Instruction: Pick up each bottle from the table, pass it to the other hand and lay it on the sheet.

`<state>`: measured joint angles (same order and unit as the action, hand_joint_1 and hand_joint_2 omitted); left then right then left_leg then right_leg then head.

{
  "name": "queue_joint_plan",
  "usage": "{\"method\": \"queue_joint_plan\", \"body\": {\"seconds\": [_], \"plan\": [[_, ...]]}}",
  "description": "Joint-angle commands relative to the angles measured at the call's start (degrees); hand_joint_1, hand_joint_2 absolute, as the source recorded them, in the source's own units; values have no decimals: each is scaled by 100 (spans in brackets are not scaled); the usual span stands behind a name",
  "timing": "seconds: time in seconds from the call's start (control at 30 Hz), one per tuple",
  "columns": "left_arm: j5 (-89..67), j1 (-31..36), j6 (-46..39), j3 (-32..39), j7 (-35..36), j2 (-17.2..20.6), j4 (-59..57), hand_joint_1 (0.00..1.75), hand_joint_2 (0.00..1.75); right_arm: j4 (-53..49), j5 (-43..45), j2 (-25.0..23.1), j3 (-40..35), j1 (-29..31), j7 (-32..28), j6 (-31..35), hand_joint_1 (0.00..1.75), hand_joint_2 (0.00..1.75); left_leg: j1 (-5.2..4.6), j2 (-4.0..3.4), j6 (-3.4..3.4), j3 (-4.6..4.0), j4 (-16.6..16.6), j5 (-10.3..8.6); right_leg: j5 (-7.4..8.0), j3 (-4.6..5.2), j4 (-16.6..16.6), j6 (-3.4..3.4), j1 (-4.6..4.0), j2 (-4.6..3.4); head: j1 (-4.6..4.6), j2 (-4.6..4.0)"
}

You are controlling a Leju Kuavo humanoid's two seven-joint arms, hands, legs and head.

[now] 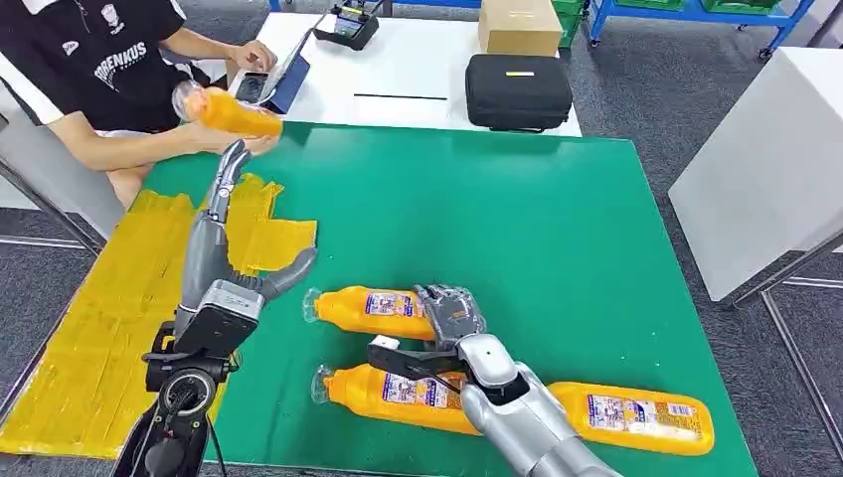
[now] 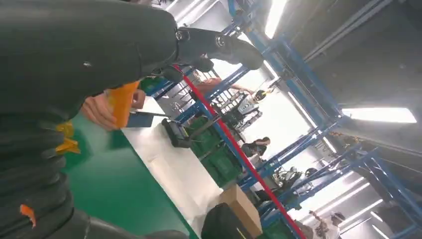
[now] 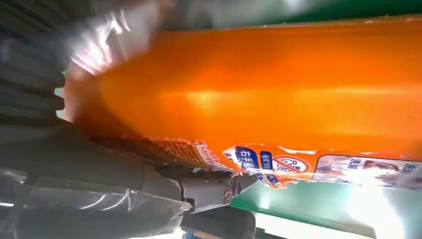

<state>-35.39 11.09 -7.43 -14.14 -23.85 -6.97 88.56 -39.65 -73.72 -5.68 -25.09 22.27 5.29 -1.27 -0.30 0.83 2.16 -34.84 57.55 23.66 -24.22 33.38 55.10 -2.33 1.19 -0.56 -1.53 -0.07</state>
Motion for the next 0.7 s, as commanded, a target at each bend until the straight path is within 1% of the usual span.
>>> {"method": "queue_joint_plan", "body": {"seconds": [0.03,0.1,0.17,0.23,0.27,0.3,0.33,0.37,0.4,0.43,0.47,0.53,0.6,0.63,0.67,0.7], "plan": [[45,170,42,-6,3,20,-360,0,175,464,-25,-33,276,-78,-15,290,175,175,4,8,-13,18,-7,3,-6,-22,-8,12,-6,18,0,0],[53,112,44,5,-5,28,-319,0,175,90,0,-68,408,-197,-73,572,175,175,5,9,-12,16,-6,3,-6,-21,-7,11,-6,18,0,0],[74,58,59,18,-25,43,-268,0,175,-135,21,-85,476,-261,-86,616,175,175,5,7,-11,14,-5,4,-7,-18,-6,10,-5,16,2,0],[255,-15,211,41,-74,45,-195,0,175,-463,105,-117,611,-381,-210,936,175,175,2,2,-10,7,-4,5,-6,-11,-3,9,-2,8,2,0],[516,-74,479,51,-76,47,-147,0,175,-798,353,-180,824,-512,-378,1217,175,175,4,-3,-14,13,-3,11,-9,-18,-3,13,-5,6,2,0],[912,-109,984,54,5,94,-155,0,175,-1132,554,-237,980,-617,-495,1467,175,175,2,-2,-9,5,-4,5,-4,-9,-2,8,-1,3,2,0],[922,-119,995,74,3,107,-158,0,175,-1254,542,-224,972,-642,-492,1450,175,175,4,-2,-16,13,-2,12,-12,-18,0,15,-4,8,2,0],[951,-115,1168,46,61,137,-223,0,175,-1490,650,-256,1064,-718,-499,1499,175,175,1,1,-13,1,-2,8,-8,-7,2,12,-2,7,2,0],[977,-89,1329,32,126,151,-303,0,175,-1722,745,-278,1151,-799,-569,1720,175,175,3,-3,-18,4,2,14,-14,-9,7,17,-4,6,2,0],[976,-81,1328,26,125,137,-319,0,175,-1741,741,-255,1158,-786,-567,1707,175,175,1,-2,-15,-11,1,11,-10,3,7,14,-2,4,0,0],[976,-81,1328,26,125,137,-319,0,175,-1741,741,-255,1158,-786,-567,1707,175,175,3,-7,-19,-7,2,17,-15,0,9,18,-4,2,0,0],[975,-58,1328,22,125,123,-340,0,175,-1758,741,-259,1154,-813,-567,1707,175,175,-1,5,-9,-27,-4,4,-5,20,2,8,0,9,2,0],[1131,-6,1537,20,168,110,-448,0,175,-1981,912,-310,1273,-917,-736,2054,175,175,4,0,-19,-7,-1,17,-17,2,4,18,-5,11,0,0],[1229,49,1712,-23,195,118,-540,0,175,-2088,1081,-326,1325,-955,-899,2193,175,175,2,4,-12,-27,-3,6,-6,21,0,10,-3,11,2,0],[1557,110,1997,-8,283,59,-709,0,175,-2271,1278,-344,1381,-1019,-1061,2344,175,175,4,5,-17,-14,-2,13,-15,7,2,16,-5,16,2,0],[1790,144,2182,5,336,29,-802,0,175,-2320,1344,-344,1386,-1040,-1097,2366,175,175,2,8,-11,-32,-2,4,-7,27,2,10,-2,15,0,0]]}}
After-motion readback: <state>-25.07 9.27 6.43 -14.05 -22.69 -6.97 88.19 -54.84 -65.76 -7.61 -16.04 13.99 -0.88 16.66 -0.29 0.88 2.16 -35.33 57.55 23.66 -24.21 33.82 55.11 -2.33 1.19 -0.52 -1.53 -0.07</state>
